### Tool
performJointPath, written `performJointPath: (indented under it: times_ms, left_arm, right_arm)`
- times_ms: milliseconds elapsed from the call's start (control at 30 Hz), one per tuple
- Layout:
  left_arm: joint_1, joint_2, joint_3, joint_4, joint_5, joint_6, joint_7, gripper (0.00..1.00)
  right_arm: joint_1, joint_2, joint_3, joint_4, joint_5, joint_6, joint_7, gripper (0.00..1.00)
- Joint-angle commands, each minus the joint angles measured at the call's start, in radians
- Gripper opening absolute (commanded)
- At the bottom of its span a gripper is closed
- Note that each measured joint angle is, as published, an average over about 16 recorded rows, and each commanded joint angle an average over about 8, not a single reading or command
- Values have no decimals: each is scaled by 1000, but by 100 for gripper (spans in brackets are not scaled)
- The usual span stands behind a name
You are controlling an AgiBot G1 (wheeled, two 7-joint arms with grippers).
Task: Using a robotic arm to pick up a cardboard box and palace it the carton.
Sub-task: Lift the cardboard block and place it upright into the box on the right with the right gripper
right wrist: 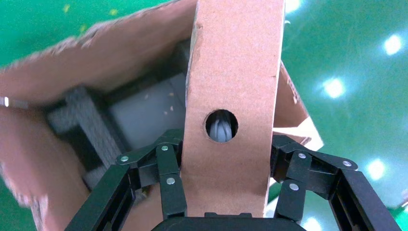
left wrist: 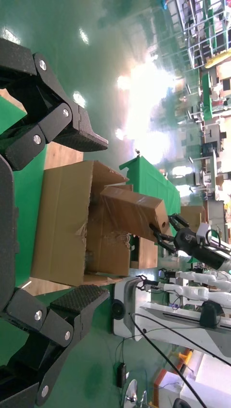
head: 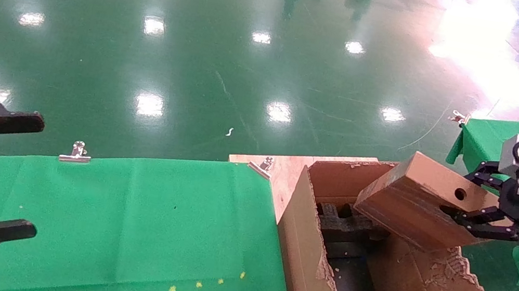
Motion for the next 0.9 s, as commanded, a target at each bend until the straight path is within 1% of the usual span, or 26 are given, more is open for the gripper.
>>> performJointPath:
  times_ms: [33,200,367,600,733,900]
  left_arm:
    - [0,0,0,0,0,0,0,100]
    - [0,0,0,0,0,0,0,100]
    - [0,0,0,0,0,0,0,100]
    - [0,0,0,0,0,0,0,100]
    - [0,0,0,0,0,0,0,100]
    - [0,0,0,0,0,0,0,100]
  right_arm:
    - [-14,3,4,-10,18,12,25,0]
    - [-74,11,11,-46,61,54,157,0]
    - [-133,18,13,-69,92,99,316,0]
    - [-213,34,17,-54,136,174,549,0]
    - [-246,45,13,-25,146,204,634,0]
    - [-262,52,7,-8,145,217,669,0]
